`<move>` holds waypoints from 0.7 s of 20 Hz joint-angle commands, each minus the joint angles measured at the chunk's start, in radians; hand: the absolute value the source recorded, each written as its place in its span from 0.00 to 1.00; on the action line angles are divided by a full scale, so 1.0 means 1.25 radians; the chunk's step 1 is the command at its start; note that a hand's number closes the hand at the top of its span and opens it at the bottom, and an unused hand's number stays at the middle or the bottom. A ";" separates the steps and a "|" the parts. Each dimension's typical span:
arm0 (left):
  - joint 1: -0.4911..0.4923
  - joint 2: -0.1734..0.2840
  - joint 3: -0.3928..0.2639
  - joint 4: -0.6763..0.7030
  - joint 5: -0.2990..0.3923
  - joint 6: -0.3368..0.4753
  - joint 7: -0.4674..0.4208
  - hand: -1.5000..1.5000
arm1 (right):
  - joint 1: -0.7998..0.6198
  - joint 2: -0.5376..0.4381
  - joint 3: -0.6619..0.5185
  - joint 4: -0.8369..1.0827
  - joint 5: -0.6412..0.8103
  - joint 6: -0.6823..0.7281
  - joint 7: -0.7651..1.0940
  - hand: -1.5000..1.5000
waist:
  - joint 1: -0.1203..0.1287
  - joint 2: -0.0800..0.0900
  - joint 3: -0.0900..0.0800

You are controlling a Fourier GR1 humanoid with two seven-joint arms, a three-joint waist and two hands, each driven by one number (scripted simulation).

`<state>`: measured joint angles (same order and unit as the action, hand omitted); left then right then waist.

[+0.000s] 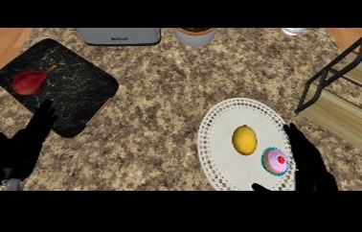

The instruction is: Pick the cupcake from the placemat and place it in the tiered shelf

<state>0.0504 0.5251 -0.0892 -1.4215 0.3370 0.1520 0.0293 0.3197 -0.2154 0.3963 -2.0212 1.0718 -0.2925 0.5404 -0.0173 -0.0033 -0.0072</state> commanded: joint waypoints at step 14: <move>-0.036 -0.044 -0.003 0.013 -0.033 -0.011 0.011 0.50 | -0.205 0.025 0.054 -0.049 0.091 0.748 0.363 0.00 | 0.019 0.004 0.005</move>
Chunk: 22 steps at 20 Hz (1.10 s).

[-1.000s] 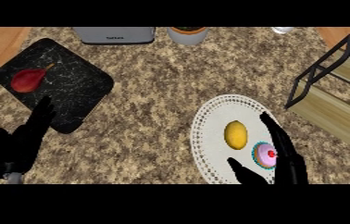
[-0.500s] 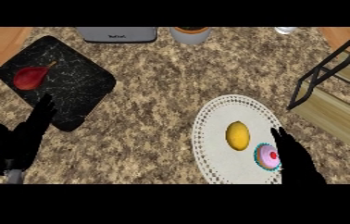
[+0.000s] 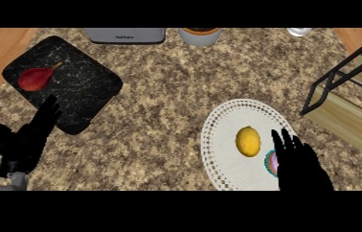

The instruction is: Pick the cupcake from the placemat and place it in the tiered shelf

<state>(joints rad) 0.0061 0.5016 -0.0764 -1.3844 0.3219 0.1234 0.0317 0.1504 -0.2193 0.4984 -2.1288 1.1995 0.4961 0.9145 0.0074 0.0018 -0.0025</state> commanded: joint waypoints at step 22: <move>-0.039 -0.073 0.124 -0.005 -0.096 -0.078 0.063 0.50 | -0.089 -0.003 -0.193 0.213 0.009 0.023 -0.160 0.00 | -0.007 -0.002 0.002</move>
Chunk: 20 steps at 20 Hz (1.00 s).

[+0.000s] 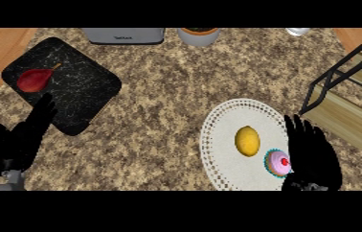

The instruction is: Pick the cupcake from the placemat and place it in the tiered shelf

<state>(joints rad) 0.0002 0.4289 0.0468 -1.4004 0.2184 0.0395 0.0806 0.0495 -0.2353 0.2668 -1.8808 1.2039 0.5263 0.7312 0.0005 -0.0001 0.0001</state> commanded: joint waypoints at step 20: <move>-0.005 -0.066 0.097 0.066 -0.078 -0.093 -0.050 0.50 | 0.029 -0.007 -0.005 0.110 0.079 -0.121 -0.133 1.00 | -0.002 0.000 0.000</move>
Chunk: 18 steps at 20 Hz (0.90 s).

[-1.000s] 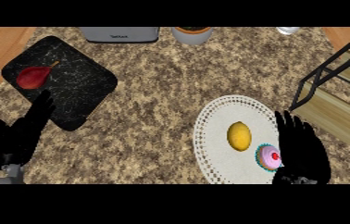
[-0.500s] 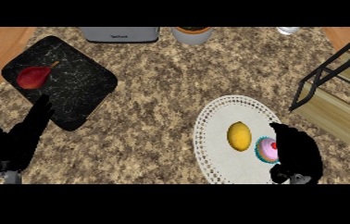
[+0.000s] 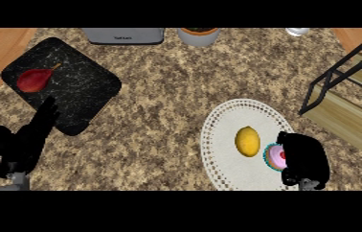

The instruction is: Pick the cupcake from the placemat and place it in the tiered shelf

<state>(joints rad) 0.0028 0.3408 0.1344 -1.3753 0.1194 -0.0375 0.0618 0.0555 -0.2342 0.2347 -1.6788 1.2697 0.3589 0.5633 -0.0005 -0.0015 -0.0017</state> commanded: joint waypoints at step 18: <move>-0.016 -0.004 0.039 -0.024 -0.004 -0.030 0.058 0.50 | 0.113 -0.017 -0.218 -0.417 -0.200 0.004 -0.072 1.00 | -0.009 0.000 0.001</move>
<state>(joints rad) 0.0219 0.3327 0.1749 -1.4307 0.1132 -0.0704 0.1139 0.1712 -0.2680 0.0443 -2.1201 1.1003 0.3631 0.4884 -0.0119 -0.0023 -0.0001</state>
